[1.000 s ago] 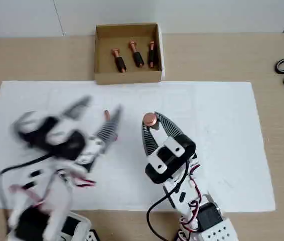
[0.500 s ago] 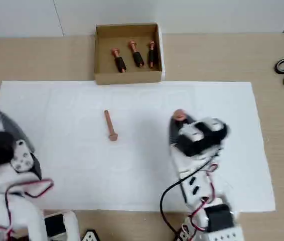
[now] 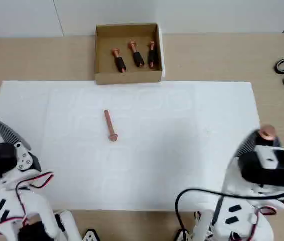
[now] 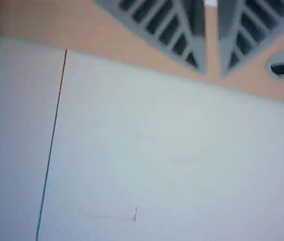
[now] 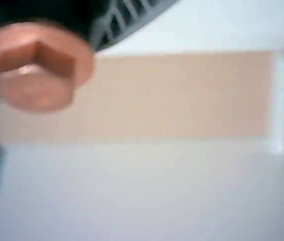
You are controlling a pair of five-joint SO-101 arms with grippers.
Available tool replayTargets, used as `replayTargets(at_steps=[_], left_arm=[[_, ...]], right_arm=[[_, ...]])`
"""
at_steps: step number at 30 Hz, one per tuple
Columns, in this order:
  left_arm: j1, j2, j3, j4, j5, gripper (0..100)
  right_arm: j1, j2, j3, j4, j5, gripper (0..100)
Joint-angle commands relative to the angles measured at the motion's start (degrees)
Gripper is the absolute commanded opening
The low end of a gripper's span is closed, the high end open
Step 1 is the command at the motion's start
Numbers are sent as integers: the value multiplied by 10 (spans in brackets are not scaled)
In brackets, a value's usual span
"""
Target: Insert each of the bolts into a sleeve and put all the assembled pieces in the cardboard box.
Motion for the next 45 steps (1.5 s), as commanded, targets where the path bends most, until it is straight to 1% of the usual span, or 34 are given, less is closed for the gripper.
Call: replayTargets(at_steps=[1, 5, 7, 14, 17, 19, 21, 23, 28, 33, 38, 41, 45], left_arm=[[-1, -4, 6, -19, 2, 6], [23, -4, 3, -20, -2, 6], [25, -7, 3, -20, -2, 6], [25, -13, 4, -18, 2, 6], [25, -13, 6, -18, 2, 6], [25, -13, 6, -18, 2, 6], [25, -13, 6, -18, 2, 6], [26, -13, 7, -18, 2, 6], [26, -12, 17, -19, 3, 6], [26, -12, 51, -20, 2, 6], [23, -13, 83, -20, -1, 6], [25, -13, 81, -23, 2, 6], [42, -13, 85, -52, 3, 6]], right_arm=[[29, 0, -4, 23, -11, 3], [29, 0, 51, -25, -82, 3], [29, 0, 70, -60, -98, 3], [30, 0, 120, -124, -98, 3], [29, 3, 122, -182, -97, 3], [29, 20, 122, -212, -66, 2], [22, 70, 122, -237, -25, 2], [11, 149, 114, -260, -11, 2], [-34, 369, 18, -280, -62, 2], [-104, 569, -85, -302, -114, 2], [-172, 727, -207, -357, -115, 3], [-201, 813, -286, -356, -114, 3], [-236, 909, -383, -356, -112, 3]])
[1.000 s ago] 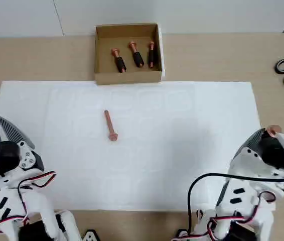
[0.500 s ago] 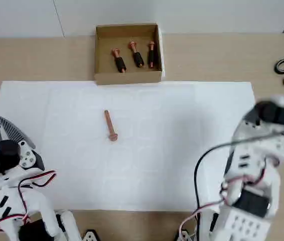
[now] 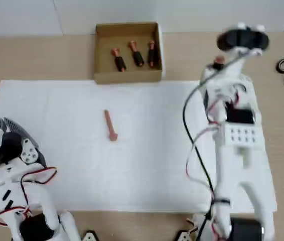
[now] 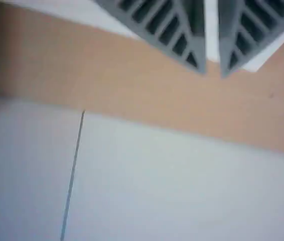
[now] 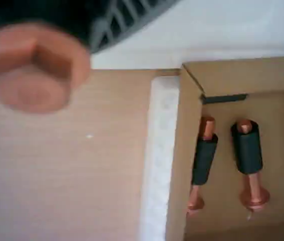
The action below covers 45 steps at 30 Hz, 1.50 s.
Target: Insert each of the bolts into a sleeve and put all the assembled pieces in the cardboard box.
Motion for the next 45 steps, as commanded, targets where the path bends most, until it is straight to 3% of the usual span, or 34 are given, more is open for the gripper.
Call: replayTargets(at_steps=[1, 7, 15, 22, 31, 38, 45], left_arm=[[26, -7, -1, -21, 3, 6], [125, -7, 1, -20, 3, 6], [236, -7, 1, -19, 113, 6], [304, -6, 1, 0, 126, 6], [317, -6, 1, 85, 125, 6], [317, -6, 1, 88, 53, 6], [317, -6, 0, 90, 47, 6]], right_arm=[[-36, 67, -120, -16, 10, 3], [-105, 167, -213, -20, 134, 3], [-122, 299, -373, -21, 142, 3], [-124, 457, -562, -21, 291, 3], [-140, 640, -792, -37, 308, 3], [-167, 798, -918, -102, 308, 3], [-167, 940, -1021, -172, 308, 3]])
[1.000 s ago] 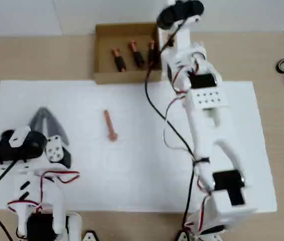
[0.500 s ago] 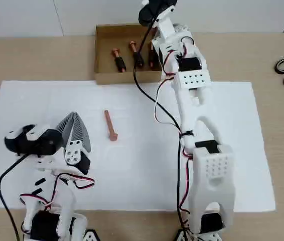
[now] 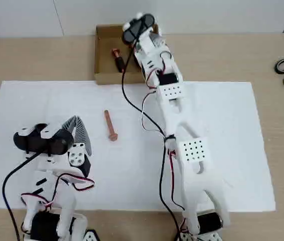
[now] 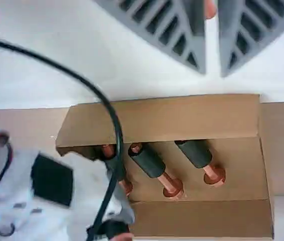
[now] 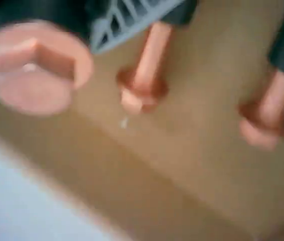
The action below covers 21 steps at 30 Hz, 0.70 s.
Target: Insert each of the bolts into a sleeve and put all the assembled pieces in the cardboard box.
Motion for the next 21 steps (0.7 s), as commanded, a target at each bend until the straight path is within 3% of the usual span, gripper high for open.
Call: replayTargets(at_steps=[1, 21], left_arm=[[5, -6, -3, 1, -4, 6], [5, -7, -2, 1, -4, 6]], right_arm=[[-1, 33, -86, -66, 4, 3], [-4, 109, -124, -56, 4, 6]])
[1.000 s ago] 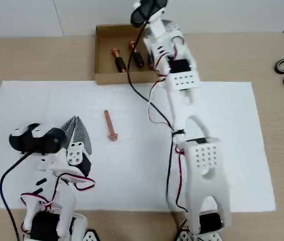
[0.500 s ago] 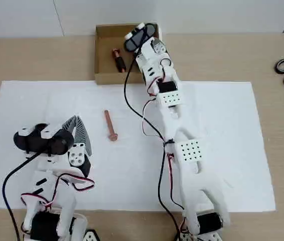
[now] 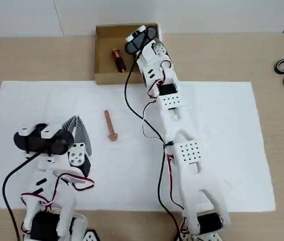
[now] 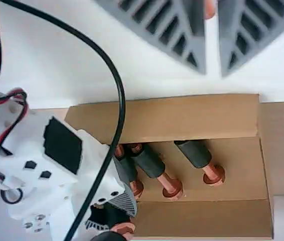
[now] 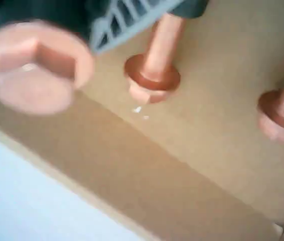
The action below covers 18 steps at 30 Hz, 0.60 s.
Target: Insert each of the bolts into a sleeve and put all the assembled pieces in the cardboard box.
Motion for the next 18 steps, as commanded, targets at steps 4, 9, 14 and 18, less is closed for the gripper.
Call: replayTargets(at_steps=[4, 9, 14, 18], left_arm=[[5, -7, -2, 1, -4, 6], [5, -7, -2, 1, -4, 6], [-37, -7, -10, -23, -4, 6], [-134, -7, -46, -100, -4, 6]], right_arm=[[-17, -7, -31, 82, 4, 95], [-22, -7, -31, 91, 4, 229], [-14, -7, -60, 93, 4, 219], [0, -7, -145, 175, 3, 221]])
